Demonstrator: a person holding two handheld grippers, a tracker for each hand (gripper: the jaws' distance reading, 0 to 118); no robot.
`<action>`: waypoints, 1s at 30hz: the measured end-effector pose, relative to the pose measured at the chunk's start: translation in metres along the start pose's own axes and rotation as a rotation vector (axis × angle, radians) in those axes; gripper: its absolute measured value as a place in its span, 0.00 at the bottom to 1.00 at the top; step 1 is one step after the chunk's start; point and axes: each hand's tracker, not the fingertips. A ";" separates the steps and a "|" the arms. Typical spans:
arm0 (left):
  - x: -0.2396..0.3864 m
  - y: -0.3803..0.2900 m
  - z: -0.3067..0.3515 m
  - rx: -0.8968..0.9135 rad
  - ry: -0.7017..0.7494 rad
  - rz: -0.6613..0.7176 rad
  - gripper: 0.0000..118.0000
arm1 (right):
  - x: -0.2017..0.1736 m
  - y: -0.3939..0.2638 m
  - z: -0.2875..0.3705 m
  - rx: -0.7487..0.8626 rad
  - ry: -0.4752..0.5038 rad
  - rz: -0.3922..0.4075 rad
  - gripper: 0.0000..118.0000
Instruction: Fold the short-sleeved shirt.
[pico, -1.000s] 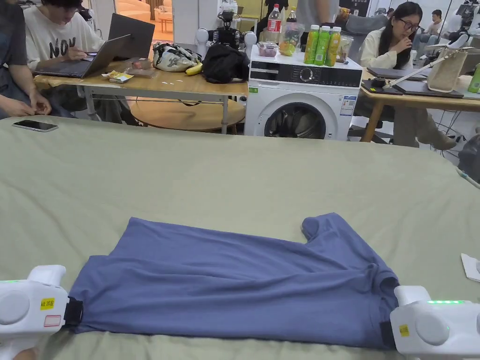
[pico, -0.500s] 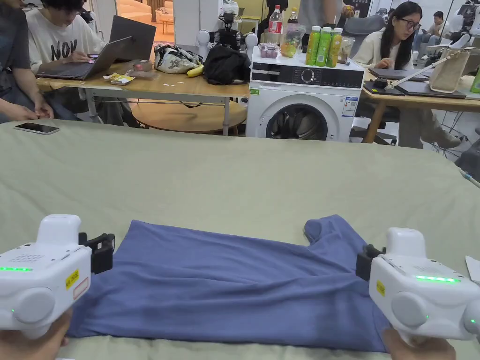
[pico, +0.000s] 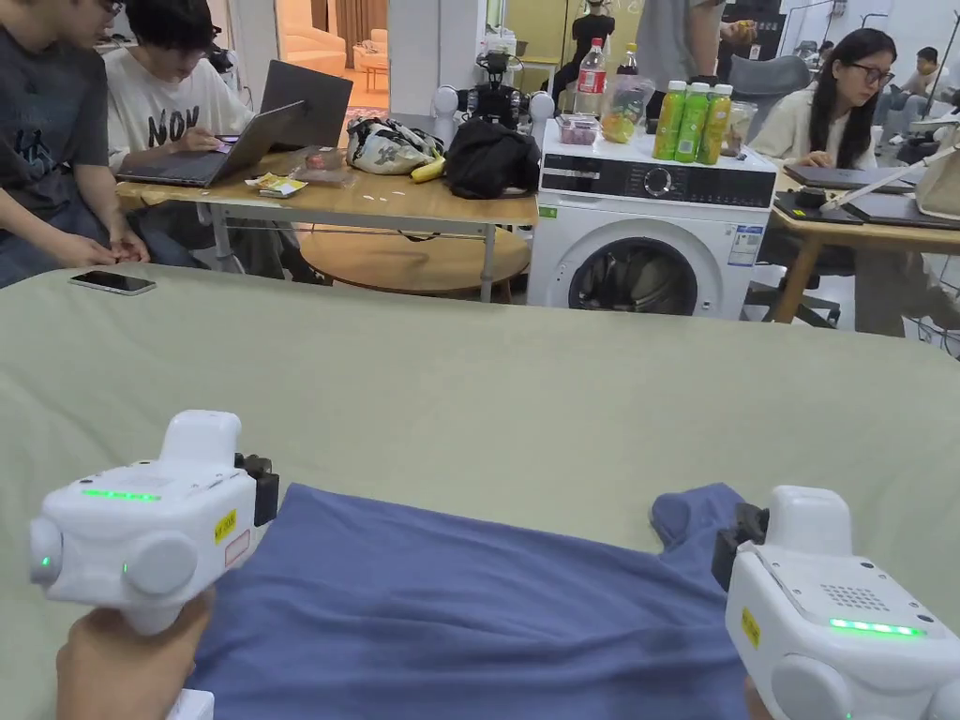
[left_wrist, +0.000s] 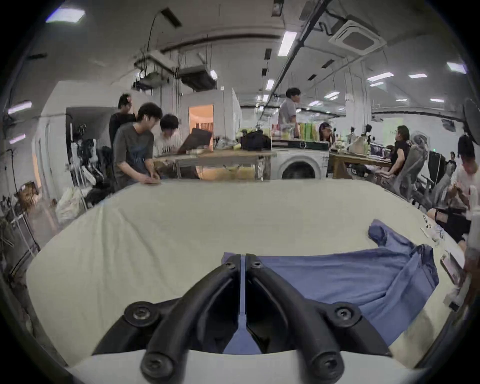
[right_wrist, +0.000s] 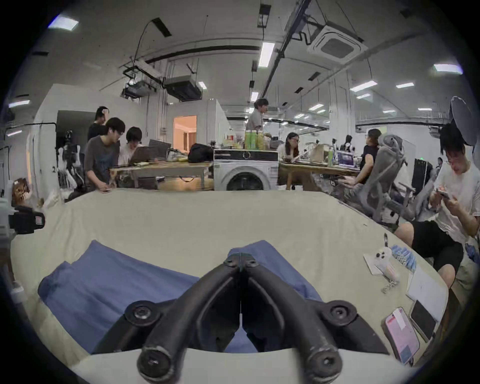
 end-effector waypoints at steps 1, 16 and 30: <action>-0.007 0.005 -0.017 -0.032 0.006 0.007 0.00 | 0.000 0.000 -0.006 -0.011 0.004 0.001 0.00; -0.039 0.016 -0.203 -0.531 -0.043 0.146 0.50 | 0.015 -0.016 -0.051 -0.161 -0.016 0.046 0.00; 0.004 0.021 -0.155 -0.381 -0.022 -0.038 0.00 | 0.061 0.008 -0.098 -0.336 -0.064 -0.006 0.00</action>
